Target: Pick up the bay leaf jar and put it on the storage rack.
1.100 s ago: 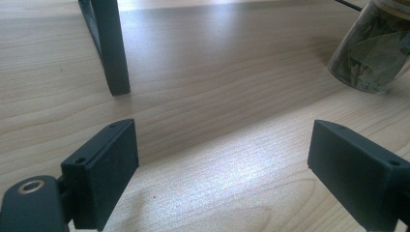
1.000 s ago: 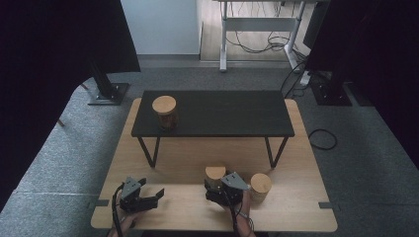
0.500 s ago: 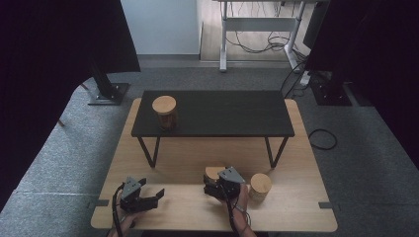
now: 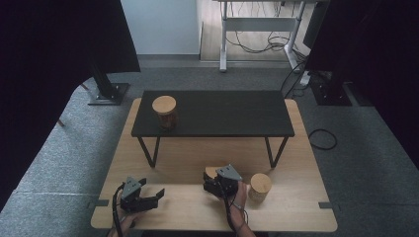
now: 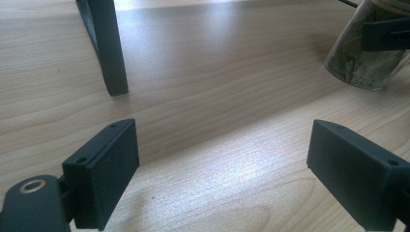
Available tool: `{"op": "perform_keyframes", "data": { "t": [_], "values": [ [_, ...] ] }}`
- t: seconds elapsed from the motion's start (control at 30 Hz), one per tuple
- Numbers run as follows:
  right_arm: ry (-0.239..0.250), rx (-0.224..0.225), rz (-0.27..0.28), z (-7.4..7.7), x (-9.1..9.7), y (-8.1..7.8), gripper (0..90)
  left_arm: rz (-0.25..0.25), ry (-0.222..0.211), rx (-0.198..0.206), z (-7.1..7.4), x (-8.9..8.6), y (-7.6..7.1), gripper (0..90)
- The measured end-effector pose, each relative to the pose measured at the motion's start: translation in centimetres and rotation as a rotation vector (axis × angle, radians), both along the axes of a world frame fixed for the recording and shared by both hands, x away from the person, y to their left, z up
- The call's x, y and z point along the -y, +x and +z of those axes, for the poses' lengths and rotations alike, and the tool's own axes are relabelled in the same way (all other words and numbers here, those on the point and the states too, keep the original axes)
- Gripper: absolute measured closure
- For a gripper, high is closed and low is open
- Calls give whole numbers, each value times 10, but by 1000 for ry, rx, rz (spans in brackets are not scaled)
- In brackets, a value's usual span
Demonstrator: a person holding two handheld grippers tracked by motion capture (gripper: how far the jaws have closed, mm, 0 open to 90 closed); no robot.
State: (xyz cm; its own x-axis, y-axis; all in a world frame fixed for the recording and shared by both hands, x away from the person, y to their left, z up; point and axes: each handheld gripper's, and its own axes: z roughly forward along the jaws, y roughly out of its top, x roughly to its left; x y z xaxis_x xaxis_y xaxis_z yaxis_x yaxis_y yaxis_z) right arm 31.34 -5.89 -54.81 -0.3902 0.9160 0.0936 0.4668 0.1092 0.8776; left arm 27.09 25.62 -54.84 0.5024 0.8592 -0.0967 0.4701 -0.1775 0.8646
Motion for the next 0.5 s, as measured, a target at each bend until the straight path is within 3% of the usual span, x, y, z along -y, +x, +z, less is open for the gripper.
{"op": "perform_keyframes", "data": {
  "t": [0.5],
  "values": [
    [-8, 12, 3, -1, 0, -1, 237, 0, 7, 2, 0, 1, 0, 104]
  ]
}}
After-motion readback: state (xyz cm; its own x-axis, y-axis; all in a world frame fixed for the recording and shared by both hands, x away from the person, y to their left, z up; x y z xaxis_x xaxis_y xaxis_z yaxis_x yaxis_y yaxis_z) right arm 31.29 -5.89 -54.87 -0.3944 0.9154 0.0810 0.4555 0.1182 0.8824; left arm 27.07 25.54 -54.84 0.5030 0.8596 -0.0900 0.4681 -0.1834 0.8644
